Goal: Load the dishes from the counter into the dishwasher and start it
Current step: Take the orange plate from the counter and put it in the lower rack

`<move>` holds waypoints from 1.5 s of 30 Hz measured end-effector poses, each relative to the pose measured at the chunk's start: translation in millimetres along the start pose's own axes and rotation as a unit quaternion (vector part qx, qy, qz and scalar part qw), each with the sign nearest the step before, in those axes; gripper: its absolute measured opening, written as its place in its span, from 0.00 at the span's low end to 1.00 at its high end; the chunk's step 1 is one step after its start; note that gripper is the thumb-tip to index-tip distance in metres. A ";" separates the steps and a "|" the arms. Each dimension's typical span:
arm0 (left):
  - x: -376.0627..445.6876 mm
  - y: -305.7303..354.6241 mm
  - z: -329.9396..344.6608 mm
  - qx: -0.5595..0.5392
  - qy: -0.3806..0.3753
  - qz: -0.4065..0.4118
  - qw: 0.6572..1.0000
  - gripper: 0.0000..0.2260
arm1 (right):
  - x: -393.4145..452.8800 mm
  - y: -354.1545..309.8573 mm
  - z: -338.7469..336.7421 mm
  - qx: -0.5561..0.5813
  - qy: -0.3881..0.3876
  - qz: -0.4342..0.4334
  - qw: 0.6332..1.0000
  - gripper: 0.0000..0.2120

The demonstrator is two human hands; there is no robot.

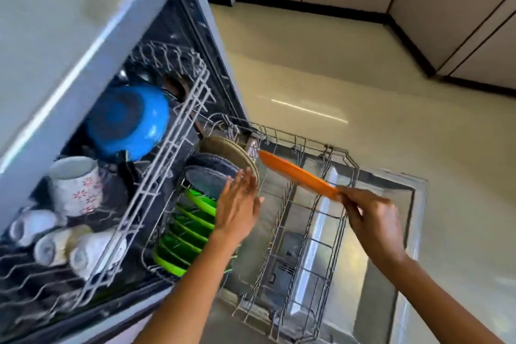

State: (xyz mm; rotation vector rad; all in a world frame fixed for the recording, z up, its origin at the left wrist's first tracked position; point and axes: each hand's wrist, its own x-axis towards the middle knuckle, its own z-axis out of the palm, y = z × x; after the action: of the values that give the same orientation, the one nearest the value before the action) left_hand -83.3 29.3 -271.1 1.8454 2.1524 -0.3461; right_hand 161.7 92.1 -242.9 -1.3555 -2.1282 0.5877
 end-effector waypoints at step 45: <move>91.1 -70.4 11.9 0.012 -0.094 0.025 0.995 0.24 | 215.0 -31.4 204.5 -0.002 -0.274 0.081 0.958 0.13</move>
State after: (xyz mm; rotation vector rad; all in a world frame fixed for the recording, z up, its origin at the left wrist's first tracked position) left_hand -165.0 98.0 -315.7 1.7985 1.9819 -0.5156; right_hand -66.6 261.6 -333.1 -1.5057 -2.4485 1.1359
